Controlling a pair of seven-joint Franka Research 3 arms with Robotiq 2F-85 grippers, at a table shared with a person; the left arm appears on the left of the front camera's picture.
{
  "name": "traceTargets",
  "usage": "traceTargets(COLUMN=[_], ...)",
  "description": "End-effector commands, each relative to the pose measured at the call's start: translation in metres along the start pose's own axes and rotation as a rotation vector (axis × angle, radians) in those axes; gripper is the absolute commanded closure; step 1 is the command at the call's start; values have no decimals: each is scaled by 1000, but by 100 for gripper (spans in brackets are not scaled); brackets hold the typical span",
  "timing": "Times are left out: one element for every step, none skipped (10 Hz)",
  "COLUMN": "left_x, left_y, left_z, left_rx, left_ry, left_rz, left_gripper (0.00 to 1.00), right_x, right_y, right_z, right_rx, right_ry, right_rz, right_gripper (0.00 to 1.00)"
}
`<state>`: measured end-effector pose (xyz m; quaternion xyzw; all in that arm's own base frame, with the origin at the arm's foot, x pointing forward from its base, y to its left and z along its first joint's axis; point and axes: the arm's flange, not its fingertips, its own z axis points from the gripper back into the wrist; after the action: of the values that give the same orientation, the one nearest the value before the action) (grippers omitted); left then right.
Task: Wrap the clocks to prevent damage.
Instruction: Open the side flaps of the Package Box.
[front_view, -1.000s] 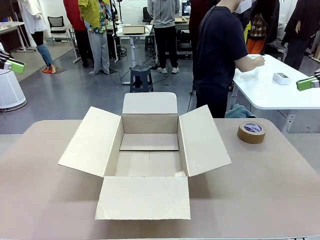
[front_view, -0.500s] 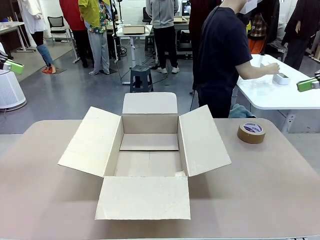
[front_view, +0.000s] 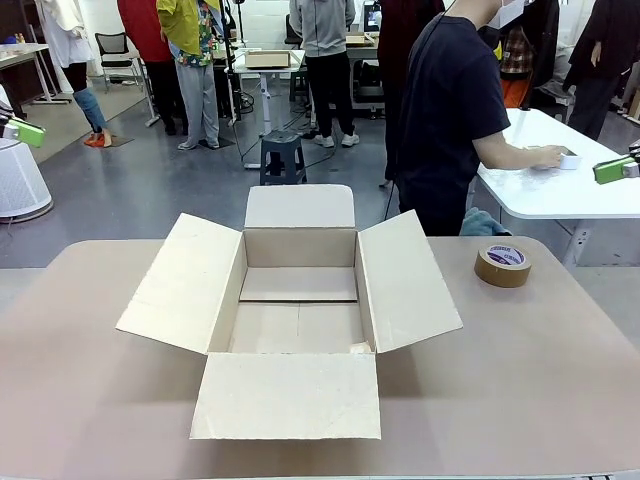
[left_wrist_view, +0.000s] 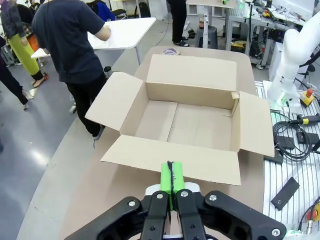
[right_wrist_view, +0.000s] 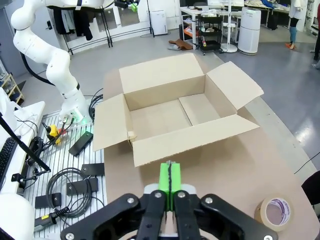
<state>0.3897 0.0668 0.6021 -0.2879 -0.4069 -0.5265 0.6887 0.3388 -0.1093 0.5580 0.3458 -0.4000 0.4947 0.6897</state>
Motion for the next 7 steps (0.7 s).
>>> traceTargets(left_x=[0, 0, -1, 20, 44, 67, 84], left_y=[2, 2, 1, 1, 1, 4, 4], left_z=[0, 0, -1, -3, -8, -16, -24], left_rx=[-1, -1, -2, 0, 27, 34, 54], left_ry=[-2, -2, 1, 58, 136, 225, 325], left_rz=[-1, -1, 3, -32, 30, 96, 155], left_gripper=[100, 100, 100, 100, 100, 100, 100], right_x=[0, 0, 0, 27, 57, 86, 117], right_y=[0, 0, 0, 4, 8, 9, 13], right_z=[0, 0, 0, -14, -29, -45, -64], right_rx=[-1, -1, 0, -25, -23, -23, -20], right_ry=[-5, -5, 0, 45, 95, 165, 291], right_rz=[-2, -2, 0, -52, -95, -149, -213], right_gripper=[100, 100, 99, 99, 99, 99, 99])
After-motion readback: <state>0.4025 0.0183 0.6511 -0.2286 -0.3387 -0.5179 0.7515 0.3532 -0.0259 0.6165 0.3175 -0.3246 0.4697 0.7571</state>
